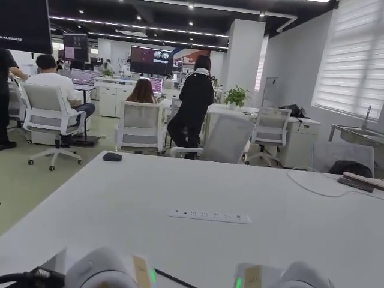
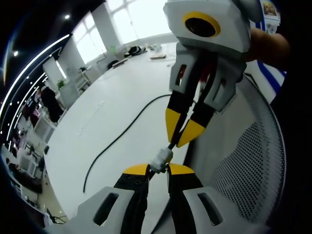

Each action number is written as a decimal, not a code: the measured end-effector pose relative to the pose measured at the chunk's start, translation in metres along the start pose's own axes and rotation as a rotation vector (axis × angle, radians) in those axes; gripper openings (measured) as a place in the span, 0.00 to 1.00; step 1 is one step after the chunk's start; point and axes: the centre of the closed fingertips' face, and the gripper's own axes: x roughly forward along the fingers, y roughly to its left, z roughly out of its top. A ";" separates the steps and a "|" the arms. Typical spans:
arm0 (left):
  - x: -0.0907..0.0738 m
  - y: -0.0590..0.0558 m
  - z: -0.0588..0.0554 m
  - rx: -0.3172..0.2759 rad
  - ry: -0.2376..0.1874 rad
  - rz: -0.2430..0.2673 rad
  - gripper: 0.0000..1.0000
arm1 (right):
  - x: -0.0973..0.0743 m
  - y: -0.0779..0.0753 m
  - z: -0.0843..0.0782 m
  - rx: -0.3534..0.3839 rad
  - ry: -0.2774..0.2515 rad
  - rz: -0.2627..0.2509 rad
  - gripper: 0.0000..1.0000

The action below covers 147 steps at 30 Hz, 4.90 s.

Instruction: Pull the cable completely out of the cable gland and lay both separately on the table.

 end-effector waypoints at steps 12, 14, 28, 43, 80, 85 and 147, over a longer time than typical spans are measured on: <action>-0.002 0.004 -0.004 -0.004 0.007 0.007 0.15 | -0.004 -0.003 -0.026 0.020 0.041 -0.009 0.03; -0.002 0.004 -0.004 -0.004 0.007 0.007 0.15 | -0.004 -0.004 -0.030 0.026 0.049 -0.009 0.03; -0.005 0.012 -0.004 -0.012 0.004 0.022 0.15 | -0.007 -0.012 -0.070 0.042 0.153 -0.025 0.03; -0.002 0.009 0.001 0.001 -0.001 0.022 0.15 | 0.002 -0.005 -0.027 -0.010 0.069 -0.040 0.11; -0.003 0.008 -0.005 -0.002 -0.003 0.027 0.15 | 0.001 -0.008 -0.042 -0.022 0.075 -0.078 0.03; -0.003 0.009 -0.004 -0.002 -0.007 0.031 0.15 | 0.000 -0.009 -0.052 -0.016 0.101 -0.082 0.03; -0.001 -0.001 0.000 -0.020 -0.022 0.023 0.15 | -0.002 -0.005 -0.032 0.003 0.037 -0.037 0.03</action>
